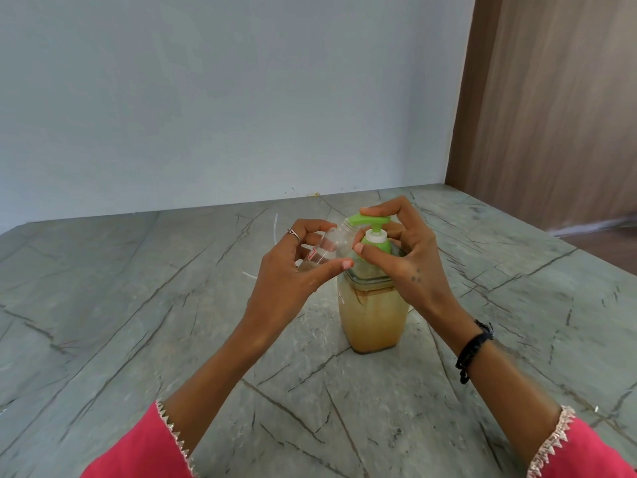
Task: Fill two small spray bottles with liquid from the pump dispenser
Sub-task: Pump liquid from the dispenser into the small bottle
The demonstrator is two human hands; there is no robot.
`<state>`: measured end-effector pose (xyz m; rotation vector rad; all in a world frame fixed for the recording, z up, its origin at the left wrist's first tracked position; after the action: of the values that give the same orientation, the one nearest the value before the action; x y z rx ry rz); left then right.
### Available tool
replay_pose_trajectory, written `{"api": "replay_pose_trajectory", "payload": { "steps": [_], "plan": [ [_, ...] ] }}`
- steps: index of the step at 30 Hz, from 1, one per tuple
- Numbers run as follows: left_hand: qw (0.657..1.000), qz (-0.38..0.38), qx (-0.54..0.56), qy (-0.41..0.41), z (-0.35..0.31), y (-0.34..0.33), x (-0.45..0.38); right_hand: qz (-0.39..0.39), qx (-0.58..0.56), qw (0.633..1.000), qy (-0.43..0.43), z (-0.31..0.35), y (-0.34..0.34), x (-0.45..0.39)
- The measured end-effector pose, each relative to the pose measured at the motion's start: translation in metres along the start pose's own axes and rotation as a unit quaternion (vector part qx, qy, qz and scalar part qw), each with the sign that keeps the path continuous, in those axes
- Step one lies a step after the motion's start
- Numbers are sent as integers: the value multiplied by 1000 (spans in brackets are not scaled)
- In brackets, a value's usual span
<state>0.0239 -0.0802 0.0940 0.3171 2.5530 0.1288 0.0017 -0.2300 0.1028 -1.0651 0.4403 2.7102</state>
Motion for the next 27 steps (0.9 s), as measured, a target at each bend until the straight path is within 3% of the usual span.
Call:
{"api": "replay_pose_trajectory", "payload": {
  "steps": [17,27],
  "plan": [
    [1000,-1,-3,-3,-3,0,-1,74,-36,997,-16,-4,-5,3],
    [1000,-4,5,-6,-4,0,-1,59,1,998,-18,-7,-5,0]
  ]
}}
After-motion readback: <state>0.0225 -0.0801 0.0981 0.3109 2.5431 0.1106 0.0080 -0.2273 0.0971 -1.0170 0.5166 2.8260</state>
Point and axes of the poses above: each hand's wrist, its own x-axis away from the middle knuckle, its own y-axis out of the back of the hand, z = x × y, the point moved 7 cm from there along -x, towards the middle knuckle, and after that the axes turned 10 degrees about x, right-handed, at the moved point
